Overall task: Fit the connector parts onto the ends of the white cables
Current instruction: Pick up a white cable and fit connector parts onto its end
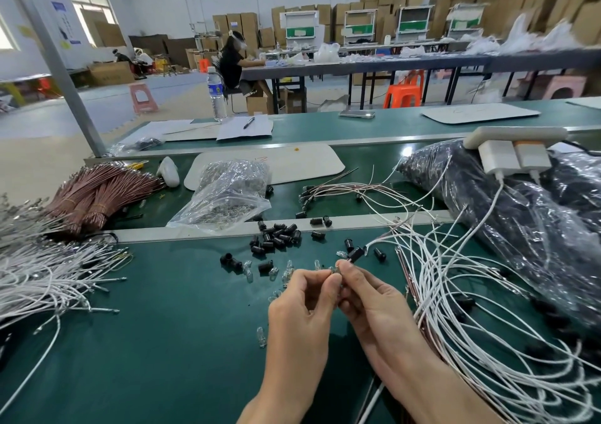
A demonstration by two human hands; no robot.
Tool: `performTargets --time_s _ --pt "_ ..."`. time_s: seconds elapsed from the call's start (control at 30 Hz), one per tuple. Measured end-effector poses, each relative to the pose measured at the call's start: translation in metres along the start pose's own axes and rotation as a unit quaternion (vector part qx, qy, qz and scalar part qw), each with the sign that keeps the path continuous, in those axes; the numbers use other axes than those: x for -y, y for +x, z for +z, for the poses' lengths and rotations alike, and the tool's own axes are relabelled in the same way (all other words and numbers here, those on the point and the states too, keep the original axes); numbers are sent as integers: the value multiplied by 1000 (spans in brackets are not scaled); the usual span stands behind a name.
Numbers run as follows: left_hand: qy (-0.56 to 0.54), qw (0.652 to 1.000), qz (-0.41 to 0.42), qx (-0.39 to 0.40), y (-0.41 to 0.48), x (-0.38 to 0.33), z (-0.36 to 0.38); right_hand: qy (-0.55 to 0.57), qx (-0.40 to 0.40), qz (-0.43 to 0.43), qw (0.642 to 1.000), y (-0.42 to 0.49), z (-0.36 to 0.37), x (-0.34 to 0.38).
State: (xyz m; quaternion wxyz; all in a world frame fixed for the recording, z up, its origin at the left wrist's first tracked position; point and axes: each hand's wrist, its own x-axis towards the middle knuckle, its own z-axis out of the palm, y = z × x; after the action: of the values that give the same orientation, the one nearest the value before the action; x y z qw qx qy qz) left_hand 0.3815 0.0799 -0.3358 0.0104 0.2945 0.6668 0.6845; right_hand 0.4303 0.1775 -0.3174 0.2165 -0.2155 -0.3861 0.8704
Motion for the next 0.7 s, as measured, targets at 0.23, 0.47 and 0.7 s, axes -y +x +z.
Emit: performTargets --time_s 0.23,0.47,0.7 --pt "-1 1000 11 17 2 -1 -3 -29 7 -36 999 -3 1 4" --pt "23 999 38 22 2 -1 -5 -37 26 -39 998 -5 1 8" --pt "116 986 115 23 3 -3 -7 -24 14 -32 999 -4 1 8"
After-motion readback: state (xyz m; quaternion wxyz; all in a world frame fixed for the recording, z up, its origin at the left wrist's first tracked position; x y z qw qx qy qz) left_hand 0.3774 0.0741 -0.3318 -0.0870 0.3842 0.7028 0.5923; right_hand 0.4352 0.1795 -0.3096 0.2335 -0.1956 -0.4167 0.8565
